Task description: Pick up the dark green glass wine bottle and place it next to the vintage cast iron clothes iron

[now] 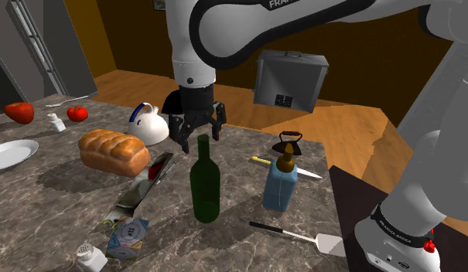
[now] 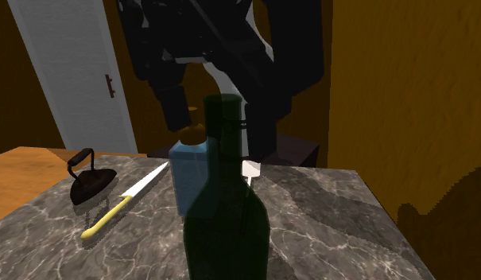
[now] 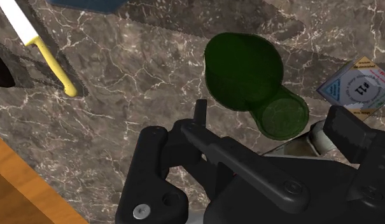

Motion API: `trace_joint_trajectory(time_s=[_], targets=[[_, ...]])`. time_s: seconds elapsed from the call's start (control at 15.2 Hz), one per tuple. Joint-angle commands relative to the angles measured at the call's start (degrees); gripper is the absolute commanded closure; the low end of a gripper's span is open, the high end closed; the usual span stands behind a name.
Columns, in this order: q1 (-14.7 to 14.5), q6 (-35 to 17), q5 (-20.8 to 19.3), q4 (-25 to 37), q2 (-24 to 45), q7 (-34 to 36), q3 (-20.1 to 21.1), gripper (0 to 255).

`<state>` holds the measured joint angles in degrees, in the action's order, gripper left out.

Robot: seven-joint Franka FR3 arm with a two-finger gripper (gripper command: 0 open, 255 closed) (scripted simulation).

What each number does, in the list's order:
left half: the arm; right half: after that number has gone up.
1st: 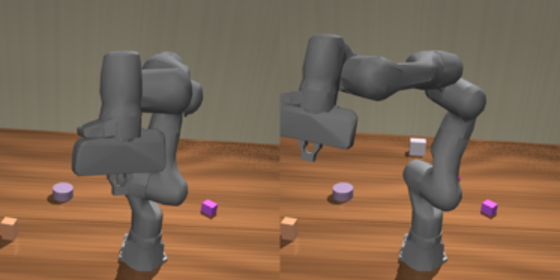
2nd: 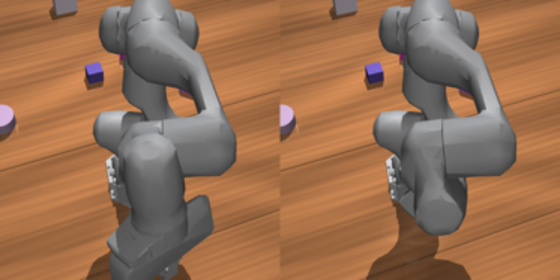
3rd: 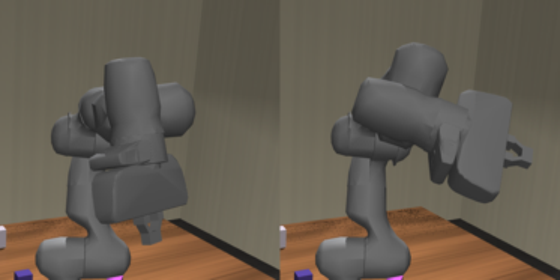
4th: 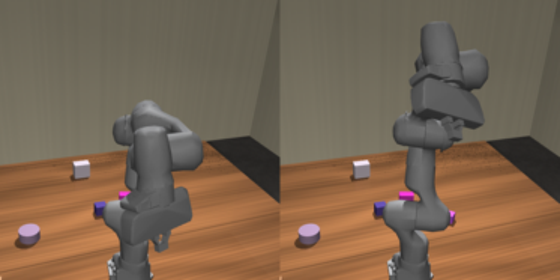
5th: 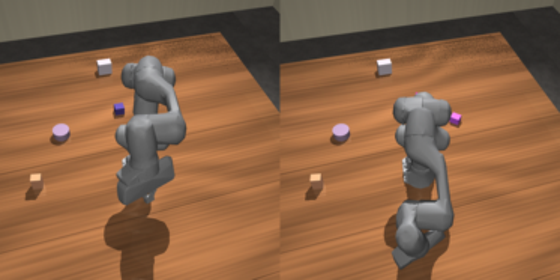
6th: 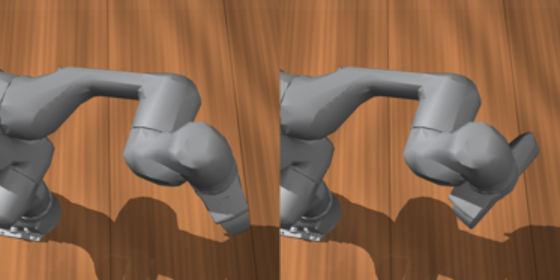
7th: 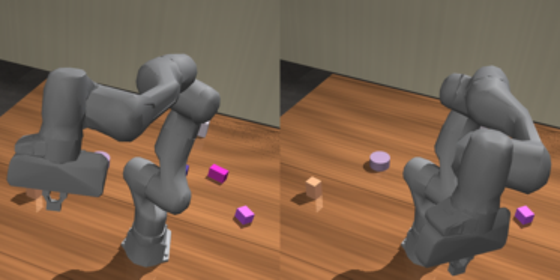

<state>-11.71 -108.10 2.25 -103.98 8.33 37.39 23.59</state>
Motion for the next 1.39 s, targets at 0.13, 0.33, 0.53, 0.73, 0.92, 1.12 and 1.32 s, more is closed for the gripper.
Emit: trace_joint_trajectory(time_s=[0.13, 0.33, 0.53, 0.73, 0.92, 1.12, 1.32], targets=[[-0.01, -0.15, -0.01, -0.11, 0.02, 0.00, 0.00, 0], [-0.01, -0.14, -0.01, -0.10, 0.02, 0.01, 0.00, 255], [0.00, -0.14, -0.01, -0.11, 0.01, 0.00, 0.00, 255], [0.00, -0.14, 0.00, -0.11, 0.01, 0.00, 0.00, 255], [0.00, -0.15, -0.01, -0.11, 0.02, 0.00, 0.00, 255], [0.03, 2.05, 0.15, 1.67, -0.44, 0.04, 0.03, 255], [0.06, 4.27, 0.27, 3.57, -0.79, 0.11, 0.05, 255]])
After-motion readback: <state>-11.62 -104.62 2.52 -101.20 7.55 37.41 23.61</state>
